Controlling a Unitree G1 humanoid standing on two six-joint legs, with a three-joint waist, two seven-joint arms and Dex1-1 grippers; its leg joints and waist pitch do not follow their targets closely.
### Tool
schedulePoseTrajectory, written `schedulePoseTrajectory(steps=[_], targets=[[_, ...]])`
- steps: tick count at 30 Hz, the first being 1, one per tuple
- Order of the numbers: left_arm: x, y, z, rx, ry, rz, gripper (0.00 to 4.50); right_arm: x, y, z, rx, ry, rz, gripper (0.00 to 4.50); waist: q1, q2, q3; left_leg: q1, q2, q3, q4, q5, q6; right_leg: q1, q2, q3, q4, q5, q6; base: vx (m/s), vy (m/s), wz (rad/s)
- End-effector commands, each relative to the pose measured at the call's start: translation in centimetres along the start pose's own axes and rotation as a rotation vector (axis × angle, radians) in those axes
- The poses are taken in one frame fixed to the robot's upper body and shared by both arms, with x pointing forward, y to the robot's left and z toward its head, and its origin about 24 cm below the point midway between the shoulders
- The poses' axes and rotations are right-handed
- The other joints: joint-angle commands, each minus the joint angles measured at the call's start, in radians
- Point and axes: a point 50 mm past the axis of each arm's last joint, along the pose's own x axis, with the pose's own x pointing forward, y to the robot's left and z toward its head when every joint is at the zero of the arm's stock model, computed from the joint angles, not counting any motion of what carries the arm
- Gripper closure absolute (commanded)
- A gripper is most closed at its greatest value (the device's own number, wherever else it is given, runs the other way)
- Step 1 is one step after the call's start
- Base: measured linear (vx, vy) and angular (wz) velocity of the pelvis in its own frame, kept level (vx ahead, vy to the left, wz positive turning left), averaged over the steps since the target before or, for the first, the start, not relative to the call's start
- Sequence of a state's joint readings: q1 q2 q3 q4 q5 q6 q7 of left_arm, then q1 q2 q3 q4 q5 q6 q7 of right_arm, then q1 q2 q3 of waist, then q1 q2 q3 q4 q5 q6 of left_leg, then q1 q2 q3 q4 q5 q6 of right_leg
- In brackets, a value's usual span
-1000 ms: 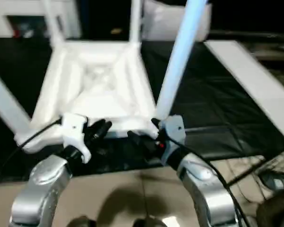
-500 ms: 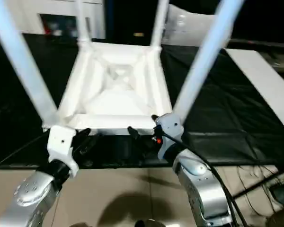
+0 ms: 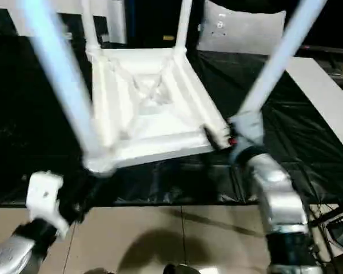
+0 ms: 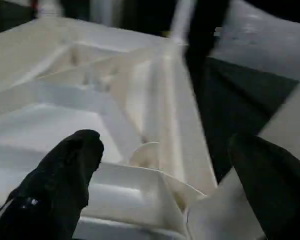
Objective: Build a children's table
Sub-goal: Rotate leg to tighten, then rotate table base
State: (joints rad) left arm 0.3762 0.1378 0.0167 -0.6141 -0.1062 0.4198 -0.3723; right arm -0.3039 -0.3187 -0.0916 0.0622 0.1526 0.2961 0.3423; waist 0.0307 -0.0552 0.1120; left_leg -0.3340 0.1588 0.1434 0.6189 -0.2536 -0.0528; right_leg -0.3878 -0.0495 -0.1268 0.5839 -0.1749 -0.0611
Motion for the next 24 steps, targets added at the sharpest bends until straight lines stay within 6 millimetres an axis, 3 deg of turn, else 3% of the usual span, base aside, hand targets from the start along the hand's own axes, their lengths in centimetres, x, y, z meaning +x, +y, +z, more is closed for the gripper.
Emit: schedulePoseTrajectory(steps=[1,3,4,5,6,7,10,12,14,19,21,24], targets=[[-0.5,-0.2,0.6,-0.008,-0.041,-0.029,0.98,-0.4,-0.1,-0.5,-0.001,0.017,-0.006,0.0,-0.002,0.007,-0.072,-0.014,0.084,-0.022,-0.076,0.03,0.129,0.057,-0.115,0.087,-0.056,-0.161,-0.166,0.0,0.0,0.0],[-0.5,0.5,0.9,-0.005,-0.062,-0.021,0.79,-0.7,1.6,-1.3,0.025,0.041,0.058,0.0,0.001,0.006,-0.067,-0.01,0.082,-0.017,-0.081,-0.031,0.117,0.052,-0.114,0.087,-0.07,-0.261,-0.143,0.0,0.0,0.0],[-0.3,0.8,1.2,-0.001,-0.076,-0.018,0.72,-0.8,2.1,-1.6,0.034,0.049,0.08,0.0,0.001,-0.001,-0.065,-0.008,0.082,-0.016,-0.083,-0.063,0.106,0.05,-0.113,0.086,-0.076,-0.317,-0.121,0.0,0.0,0.0],[-0.3,0.8,1.2,-0.001,-0.076,-0.018,0.72,-0.8,2.1,-1.6,0.034,0.049,0.08,0.0,0.001,0.001,-0.066,-0.006,0.083,-0.016,-0.084,-0.073,0.098,0.049,-0.114,0.086,-0.078,-0.334,-0.116,0.0,0.0,0.0],[0.4,1.6,1.8,0.012,-0.11,-0.009,0.5,-0.9,3.3,-2.2,0.051,0.071,0.129,0.0,-0.002,-0.003,-0.065,-0.008,0.083,-0.017,-0.086,-0.094,0.083,0.05,-0.112,0.084,-0.082,-0.364,-0.097,0.0,0.0,0.0],[0.9,2.1,2.2,0.013,-0.132,-0.009,0.39,-1.0,4.0,-2.6,0.059,0.09,0.161,0.0,0.0,-0.002,-0.063,-0.001,0.08,-0.015,-0.086,-0.116,0.073,0.043,-0.11,0.085,-0.087,-0.395,-0.079,0.0,0.0,0.0],[1.7,2.9,2.9,0.017,-0.163,-0.033,0.21,-1.3,5.4,-3.6,0.061,0.145,0.208,0.0,0.0,0.002,-0.064,-0.003,0.077,-0.019,-0.089,-0.128,0.057,0.045,-0.109,0.083,-0.092,-0.423,-0.049,0.0,0.0,0.0],[2.3,3.0,3.3,0.016,-0.171,-0.089,0.21,-1.4,5.9,-4.1,0.06,0.175,0.215,0.0,-0.001,0.0,-0.065,-0.005,0.08,-0.021,-0.09,-0.129,0.046,0.046,-0.113,0.085,-0.09,-0.413,-0.049,0.0,0.0,0.0],[3.4,3.3,3.6,0.016,-0.164,-0.169,0.09,-1.2,6.6,-4.6,0.063,0.208,0.209,0.0,0.0,0.005,-0.07,0.0,0.077,-0.02,-0.091,-0.115,0.039,0.042,-0.111,0.086,-0.085,-0.384,-0.054,0.0,0.0,0.0],[5.5,3.5,4.1,-0.016,-0.166,-0.278,0.09,-0.1,7.0,-4.9,0.057,0.244,0.185,0.0,0.001,0.005,-0.082,-0.005,0.082,-0.018,-0.086,-0.023,0.035,0.052,-0.115,0.092,-0.057,-0.209,-0.123,0.0,0.0,0.0],[6.3,3.3,4.2,-0.019,-0.15,-0.34,0.09,0.5,7.2,-5.2,0.054,0.273,0.171,0.0,0.003,0.005,-0.083,0.0,0.076,-0.014,-0.085,-0.018,0.036,0.049,-0.114,0.092,-0.058,-0.214,-0.135,0.0,0.0,0.0],[8.4,3.3,4.4,-0.019,-0.136,-0.363,0.09,2.0,7.4,-5.2,0.087,0.286,0.147,0.0,0.006,0.005,-0.087,-0.005,0.077,-0.013,-0.082,-0.016,0.028,0.055,-0.119,0.094,-0.055,-0.222,-0.139,0.0,0.0,0.0]])
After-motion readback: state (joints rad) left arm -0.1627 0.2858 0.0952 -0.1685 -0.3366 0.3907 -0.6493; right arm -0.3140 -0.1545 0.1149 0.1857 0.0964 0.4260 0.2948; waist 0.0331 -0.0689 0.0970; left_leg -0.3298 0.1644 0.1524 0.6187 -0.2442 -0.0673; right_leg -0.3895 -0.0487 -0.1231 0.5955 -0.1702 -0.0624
